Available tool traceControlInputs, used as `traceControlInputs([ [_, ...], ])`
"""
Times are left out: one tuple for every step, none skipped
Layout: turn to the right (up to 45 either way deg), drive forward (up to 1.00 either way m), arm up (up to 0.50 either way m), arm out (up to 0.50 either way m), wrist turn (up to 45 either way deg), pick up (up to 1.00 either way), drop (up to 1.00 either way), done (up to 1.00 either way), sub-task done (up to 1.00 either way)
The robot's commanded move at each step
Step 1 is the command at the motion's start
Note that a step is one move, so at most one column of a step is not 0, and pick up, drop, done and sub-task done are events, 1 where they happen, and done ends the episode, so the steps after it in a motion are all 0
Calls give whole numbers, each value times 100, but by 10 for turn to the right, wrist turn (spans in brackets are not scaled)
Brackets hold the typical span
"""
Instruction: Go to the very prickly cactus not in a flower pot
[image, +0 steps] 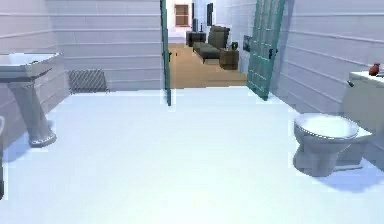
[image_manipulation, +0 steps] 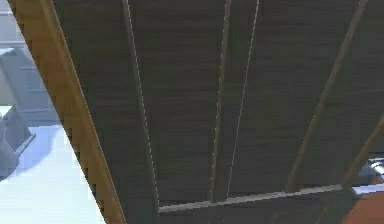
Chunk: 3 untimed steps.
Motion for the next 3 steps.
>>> traceControlInputs([
  [0,100,0,0,0,0,0,0,0],
  [0,100,0,0,0,0,0,0,0],
  [0,100,0,0,0,0,0,0,0],
])
